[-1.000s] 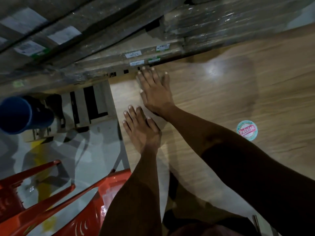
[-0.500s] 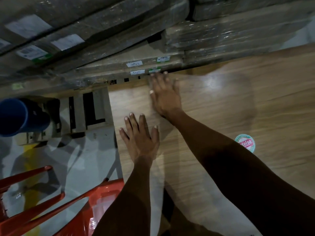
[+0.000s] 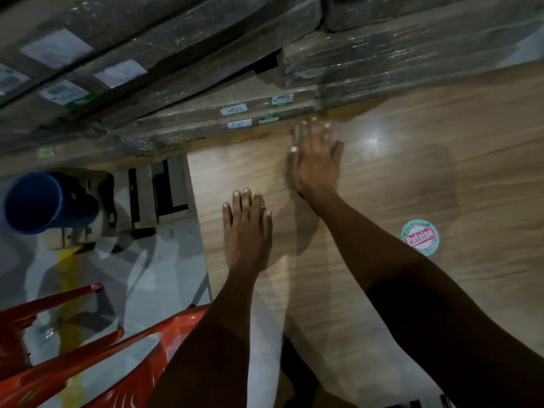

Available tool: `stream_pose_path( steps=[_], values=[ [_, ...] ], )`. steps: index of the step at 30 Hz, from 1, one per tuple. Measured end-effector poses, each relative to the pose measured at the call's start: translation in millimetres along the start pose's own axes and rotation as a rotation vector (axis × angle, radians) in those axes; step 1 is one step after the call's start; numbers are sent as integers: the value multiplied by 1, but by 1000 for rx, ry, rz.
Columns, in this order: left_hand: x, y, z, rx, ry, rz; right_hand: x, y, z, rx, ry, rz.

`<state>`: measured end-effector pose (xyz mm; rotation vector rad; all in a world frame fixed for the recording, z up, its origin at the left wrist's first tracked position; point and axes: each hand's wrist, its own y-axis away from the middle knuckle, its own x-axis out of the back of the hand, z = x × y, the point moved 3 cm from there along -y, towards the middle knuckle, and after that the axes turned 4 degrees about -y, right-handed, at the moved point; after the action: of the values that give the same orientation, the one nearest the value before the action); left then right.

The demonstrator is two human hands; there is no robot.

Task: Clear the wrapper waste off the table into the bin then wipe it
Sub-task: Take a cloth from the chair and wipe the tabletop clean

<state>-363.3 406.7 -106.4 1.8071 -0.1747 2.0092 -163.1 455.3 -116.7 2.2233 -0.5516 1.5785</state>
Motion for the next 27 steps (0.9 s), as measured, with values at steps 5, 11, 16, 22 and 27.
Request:
stream_pose_path(
  steps=[5,11,16,22,27],
  values=[
    [-5,-1,0,23,-54,11,-7,40,-19,-16,-20,-18],
    [-10,0,-1,13,-32,117,-4,66,-1,178,16,-57],
    [-15,-1,-4,10,2,187,4,65,18,-75,-30,-5],
    [-14,-1,-3,24,41,226,2,96,23,222,46,-95],
    [-11,0,-4,40,94,217,9,112,50,-139,-23,20]
  ],
)
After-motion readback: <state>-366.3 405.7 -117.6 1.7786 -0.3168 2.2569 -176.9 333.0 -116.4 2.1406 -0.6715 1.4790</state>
